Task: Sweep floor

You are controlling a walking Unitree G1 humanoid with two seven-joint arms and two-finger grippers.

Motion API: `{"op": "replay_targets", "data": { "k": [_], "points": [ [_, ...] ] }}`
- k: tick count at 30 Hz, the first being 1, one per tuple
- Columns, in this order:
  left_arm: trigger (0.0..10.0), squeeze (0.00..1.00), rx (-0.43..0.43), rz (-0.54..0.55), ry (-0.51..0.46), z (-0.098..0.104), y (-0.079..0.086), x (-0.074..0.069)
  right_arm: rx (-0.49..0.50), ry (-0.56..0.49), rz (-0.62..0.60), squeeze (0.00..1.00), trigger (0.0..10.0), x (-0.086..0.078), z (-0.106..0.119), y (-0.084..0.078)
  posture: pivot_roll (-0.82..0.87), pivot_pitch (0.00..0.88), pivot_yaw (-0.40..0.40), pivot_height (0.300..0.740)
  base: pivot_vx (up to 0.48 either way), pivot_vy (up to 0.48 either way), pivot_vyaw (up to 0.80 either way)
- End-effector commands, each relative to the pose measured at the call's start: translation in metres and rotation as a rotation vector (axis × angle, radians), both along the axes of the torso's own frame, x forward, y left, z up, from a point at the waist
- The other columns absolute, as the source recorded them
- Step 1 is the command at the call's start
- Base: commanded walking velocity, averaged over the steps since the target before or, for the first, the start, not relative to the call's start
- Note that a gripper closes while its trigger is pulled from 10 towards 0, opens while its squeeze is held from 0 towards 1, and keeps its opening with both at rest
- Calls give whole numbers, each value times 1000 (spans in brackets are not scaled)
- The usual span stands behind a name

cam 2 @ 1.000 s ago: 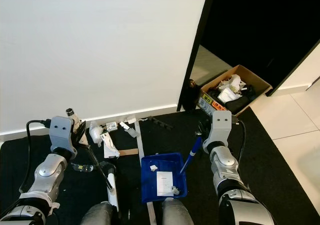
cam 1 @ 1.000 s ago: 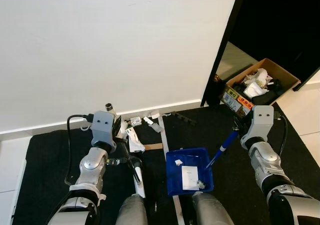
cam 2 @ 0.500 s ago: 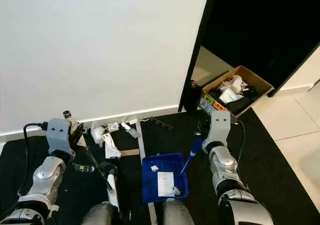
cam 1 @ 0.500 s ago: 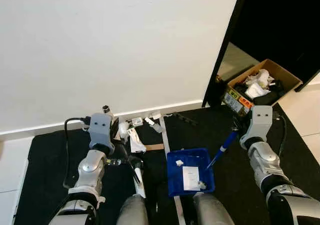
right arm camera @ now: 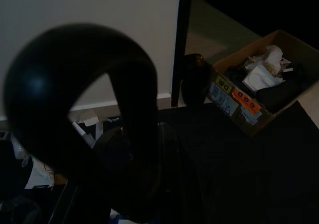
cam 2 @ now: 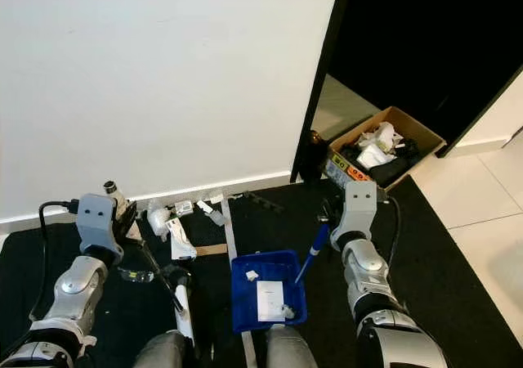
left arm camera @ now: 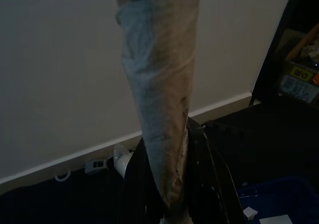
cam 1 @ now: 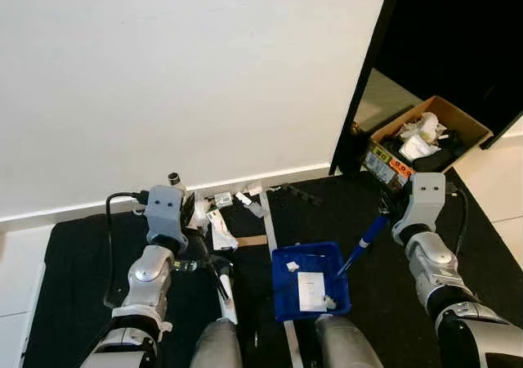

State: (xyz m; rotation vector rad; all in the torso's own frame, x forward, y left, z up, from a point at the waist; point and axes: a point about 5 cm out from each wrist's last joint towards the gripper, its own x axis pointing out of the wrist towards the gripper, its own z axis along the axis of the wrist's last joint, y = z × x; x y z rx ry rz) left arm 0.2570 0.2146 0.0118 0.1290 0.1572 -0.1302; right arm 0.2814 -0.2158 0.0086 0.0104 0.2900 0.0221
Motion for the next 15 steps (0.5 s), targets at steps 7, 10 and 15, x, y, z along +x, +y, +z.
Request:
{"op": "replay_targets", "data": {
  "k": [7,10,15],
  "points": [
    [10000,0,14,38,39,-6,6,-5,15,5,30,0,10000,2,-1,8,69,11,-41,740,0,0,0],
    [10000,0,32,-1,45,-7,4,-8,28,-5,25,0,10000,2,0,6,75,4,-56,740,0,0,0],
    [10000,0,30,57,32,-6,13,-10,44,22,34,0,10000,-2,-4,7,69,9,-51,740,0,0,0]
  ]
}}
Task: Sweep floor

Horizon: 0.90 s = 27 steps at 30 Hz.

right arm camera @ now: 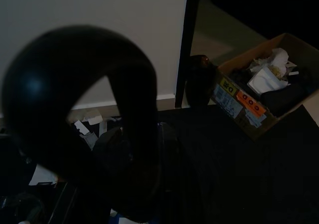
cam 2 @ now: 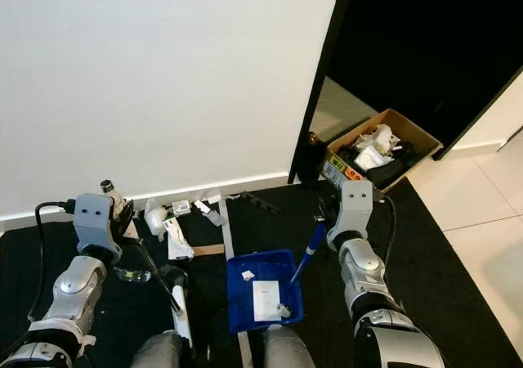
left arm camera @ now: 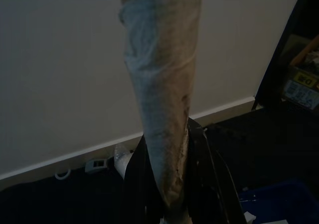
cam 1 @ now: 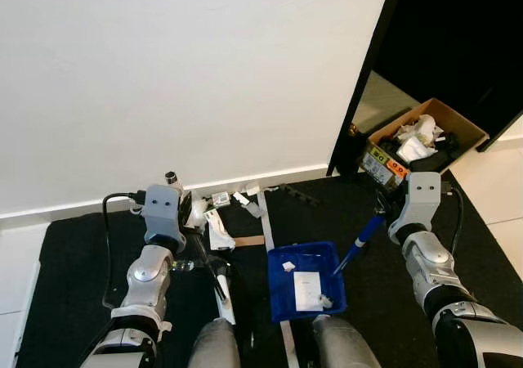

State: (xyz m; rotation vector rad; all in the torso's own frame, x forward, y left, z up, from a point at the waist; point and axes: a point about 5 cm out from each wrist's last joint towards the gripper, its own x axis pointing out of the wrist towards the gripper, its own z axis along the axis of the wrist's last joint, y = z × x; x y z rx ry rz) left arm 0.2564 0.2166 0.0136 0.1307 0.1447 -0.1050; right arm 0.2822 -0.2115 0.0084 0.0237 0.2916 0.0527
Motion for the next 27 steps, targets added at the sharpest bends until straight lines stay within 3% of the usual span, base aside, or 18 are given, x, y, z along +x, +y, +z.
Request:
{"op": "replay_targets", "data": {
  "k": [1,10,16,19,27],
  "points": [
    [10000,0,27,33,47,-8,11,-9,26,20,6,0,10000,-2,-4,3,69,9,-51,740,0,0,0],
    [10000,0,17,-14,56,-9,0,-8,50,9,-5,0,10000,-3,-3,-2,68,9,-43,740,0,0,0],
    [10000,0,5,31,58,-9,6,-7,6,27,-7,0,10000,-5,-5,-1,61,12,-22,740,0,0,0],
    [10000,0,32,-19,60,-8,4,-7,12,10,-28,0,10000,-3,-2,-3,76,1,-34,740,0,0,0],
    [10000,0,41,-17,54,-5,6,-2,-3,-9,-27,0,10000,-1,0,0,74,0,-34,740,0,0,0]
  ]
}}
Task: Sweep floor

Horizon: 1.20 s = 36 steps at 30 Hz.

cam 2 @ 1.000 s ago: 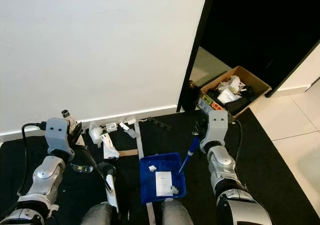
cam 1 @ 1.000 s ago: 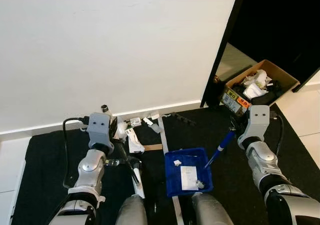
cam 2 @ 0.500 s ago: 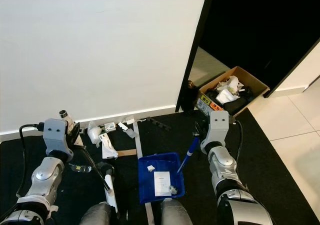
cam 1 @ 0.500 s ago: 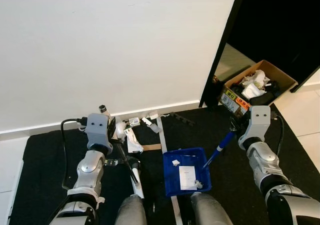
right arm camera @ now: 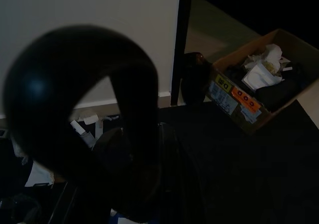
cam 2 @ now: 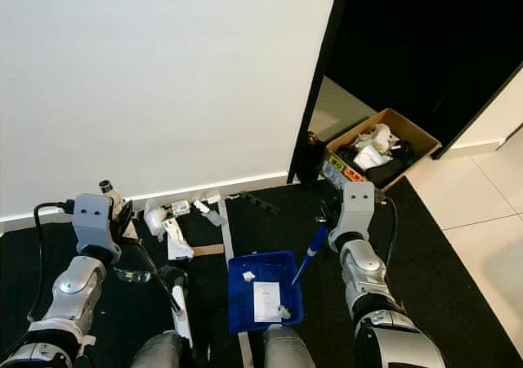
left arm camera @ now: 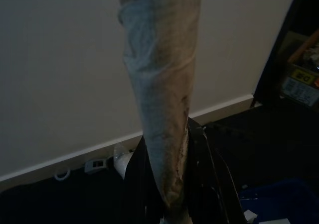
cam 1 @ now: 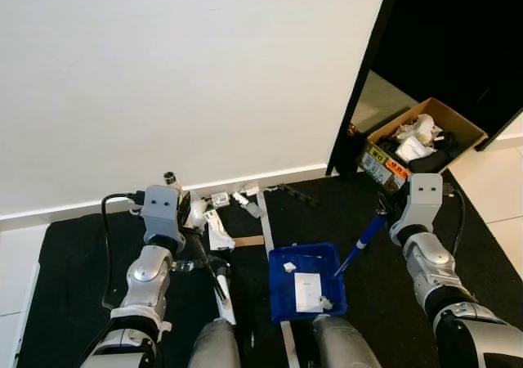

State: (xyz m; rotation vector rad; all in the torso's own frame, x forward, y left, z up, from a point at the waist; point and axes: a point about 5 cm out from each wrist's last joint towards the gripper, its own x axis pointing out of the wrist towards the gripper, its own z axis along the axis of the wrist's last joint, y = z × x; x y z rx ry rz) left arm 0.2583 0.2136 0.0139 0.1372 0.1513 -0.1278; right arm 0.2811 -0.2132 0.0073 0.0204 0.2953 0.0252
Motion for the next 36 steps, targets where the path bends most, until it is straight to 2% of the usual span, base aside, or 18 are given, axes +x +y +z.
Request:
{"op": "replay_targets", "data": {
  "k": [1,8,9,11,15,19,20,23,26,28,30,32,33,36],
  "points": [
    [10000,0,16,47,41,-4,13,-4,-1,-7,7,0,10000,-1,-1,4,74,0,-27,740,0,0,0],
    [10000,0,23,-11,50,-7,5,-7,-6,-9,13,0,10000,-2,-1,3,77,0,-46,740,0,0,0],
    [10000,0,-3,43,41,-7,9,-7,-15,5,17,0,10000,-3,-3,3,75,0,-47,740,0,0,0],
    [10000,0,-15,67,41,-7,11,-7,-16,5,18,0,10000,-3,-3,3,69,0,-41,740,0,0,0],
    [10000,0,40,5,49,-6,7,-6,-2,-13,7,0,10000,0,0,2,72,0,-56,740,0,0,0],
    [10000,0,23,61,49,-6,14,-6,-3,-6,10,0,10000,-1,-1,4,66,0,-39,740,0,0,0],
    [10000,0,13,54,63,-8,14,-8,-8,-10,15,0,10000,-1,-1,5,60,6,-21,740,0,0,0],
    [10000,0,38,-13,64,-8,7,-8,4,-18,-6,0,10000,0,1,2,72,0,-41,740,0,0,0],
    [10000,0,2,73,54,-7,14,-7,-8,9,9,0,10000,-3,-4,4,69,13,-20,740,0,0,0],
    [10000,0,26,6,67,-10,7,-10,-17,2,19,0,10000,-3,-3,5,74,6,-33,740,0,0,0],
    [10000,0,46,-17,70,-11,5,-11,5,1,-8,0,10000,-3,-3,4,76,19,-38,740,0,0,0],
    [10000,0,46,-7,69,-11,6,-10,16,3,-20,0,10000,-3,-4,3,76,19,-38,740,0,0,0],
    [10000,0,6,46,61,-10,9,-10,-11,12,20,0,10000,-4,-5,8,73,13,-28,740,0,0,0],
    [10000,0,27,8,61,-9,7,-9,-7,0,23,0,10000,-2,-3,10,74,11,-35,740,0,0,0]
  ]
}}
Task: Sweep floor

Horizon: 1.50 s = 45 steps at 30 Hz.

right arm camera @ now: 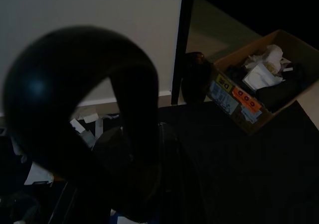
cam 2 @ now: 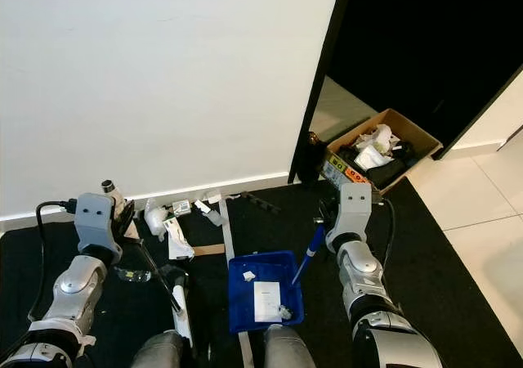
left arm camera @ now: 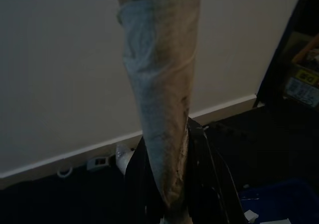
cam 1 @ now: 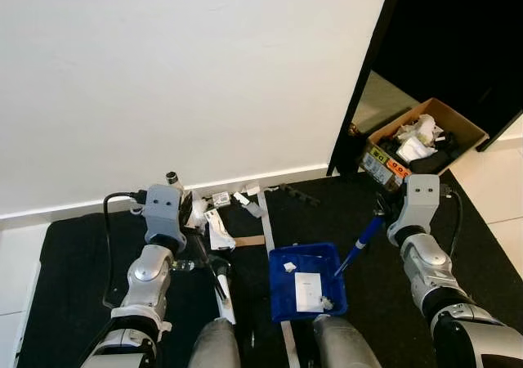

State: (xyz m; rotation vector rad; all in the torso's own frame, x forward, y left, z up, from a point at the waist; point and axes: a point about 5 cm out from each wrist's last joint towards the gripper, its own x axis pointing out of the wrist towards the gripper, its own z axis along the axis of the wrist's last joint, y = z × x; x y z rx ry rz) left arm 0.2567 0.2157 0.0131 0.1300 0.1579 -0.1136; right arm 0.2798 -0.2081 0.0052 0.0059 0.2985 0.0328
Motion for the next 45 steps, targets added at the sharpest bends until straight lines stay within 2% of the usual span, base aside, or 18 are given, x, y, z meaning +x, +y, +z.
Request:
{"op": "replay_targets", "data": {
  "k": [1,4,26,35,40,45],
  "points": [
    [10000,0,33,-7,55,-8,5,-7,6,-3,13,0,10000,-1,-1,5,74,11,-35,740,0,0,0],
    [10000,0,14,35,61,-9,9,-8,-7,9,21,0,10000,-1,-2,5,74,2,-31,740,0,0,0],
    [10000,0,26,12,57,-7,8,-5,-14,9,9,0,10000,-1,-1,1,65,19,-28,740,0,0,0],
    [10000,0,32,23,69,-10,9,-8,-14,20,1,0,10000,-4,-4,-1,71,5,-39,740,0,0,0],
    [10000,0,40,-5,67,-9,6,-7,-14,16,7,0,10000,-2,-3,1,71,31,-29,740,0,0,0],
    [10000,0,38,-5,73,-12,6,-11,-19,27,15,0,10000,-8,-7,2,74,36,-28,740,0,0,0]
  ]
}}
